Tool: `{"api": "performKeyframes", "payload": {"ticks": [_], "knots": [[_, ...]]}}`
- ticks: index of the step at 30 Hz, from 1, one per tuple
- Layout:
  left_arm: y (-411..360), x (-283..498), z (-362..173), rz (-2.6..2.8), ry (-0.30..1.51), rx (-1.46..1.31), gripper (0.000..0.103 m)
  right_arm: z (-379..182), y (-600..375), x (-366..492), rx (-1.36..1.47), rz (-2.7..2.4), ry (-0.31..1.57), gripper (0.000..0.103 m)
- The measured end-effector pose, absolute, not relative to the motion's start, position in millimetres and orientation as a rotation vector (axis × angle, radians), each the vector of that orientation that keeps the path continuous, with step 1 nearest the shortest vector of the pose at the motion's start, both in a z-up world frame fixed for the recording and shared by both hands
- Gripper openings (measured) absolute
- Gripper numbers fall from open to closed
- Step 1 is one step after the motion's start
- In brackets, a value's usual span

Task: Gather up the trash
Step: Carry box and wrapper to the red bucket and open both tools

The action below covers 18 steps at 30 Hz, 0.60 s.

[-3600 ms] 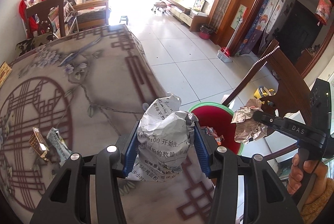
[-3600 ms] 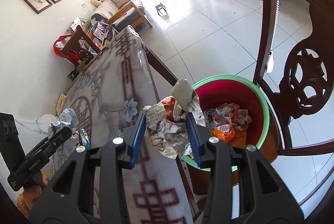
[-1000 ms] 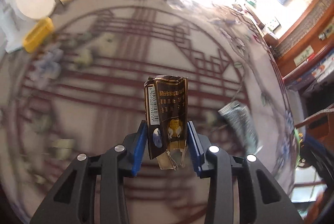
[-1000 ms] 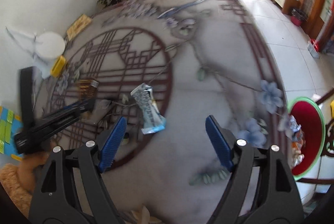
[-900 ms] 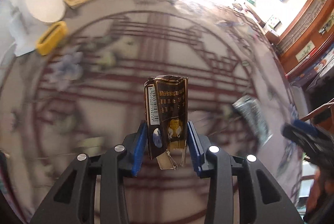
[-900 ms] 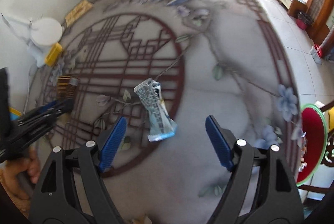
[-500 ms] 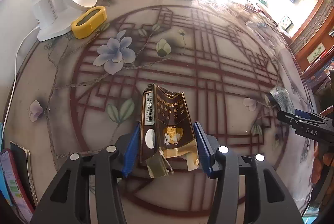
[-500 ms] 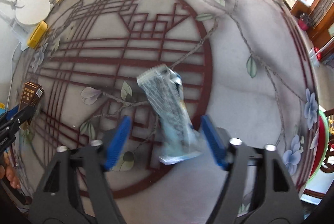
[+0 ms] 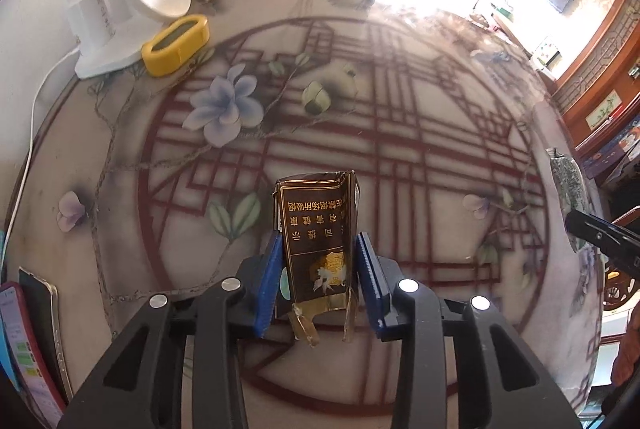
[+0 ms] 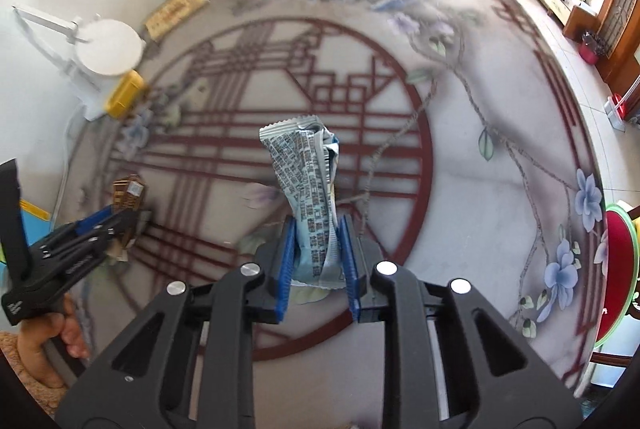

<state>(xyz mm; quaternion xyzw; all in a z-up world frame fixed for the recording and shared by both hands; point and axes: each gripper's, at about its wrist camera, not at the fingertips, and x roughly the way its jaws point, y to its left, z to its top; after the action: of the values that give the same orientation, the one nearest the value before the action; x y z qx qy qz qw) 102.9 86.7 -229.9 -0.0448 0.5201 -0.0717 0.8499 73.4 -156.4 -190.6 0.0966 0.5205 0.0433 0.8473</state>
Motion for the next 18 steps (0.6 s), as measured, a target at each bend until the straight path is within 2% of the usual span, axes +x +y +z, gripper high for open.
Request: {"api": "performKeyframes", "payload": {"ticks": [18], "knots": [[24.1,75.9,-152.8,-0.315,0.959,-0.081,0.034,-125.7,-184.1,11.9,0.308,0.092,0.939,0.022]]}}
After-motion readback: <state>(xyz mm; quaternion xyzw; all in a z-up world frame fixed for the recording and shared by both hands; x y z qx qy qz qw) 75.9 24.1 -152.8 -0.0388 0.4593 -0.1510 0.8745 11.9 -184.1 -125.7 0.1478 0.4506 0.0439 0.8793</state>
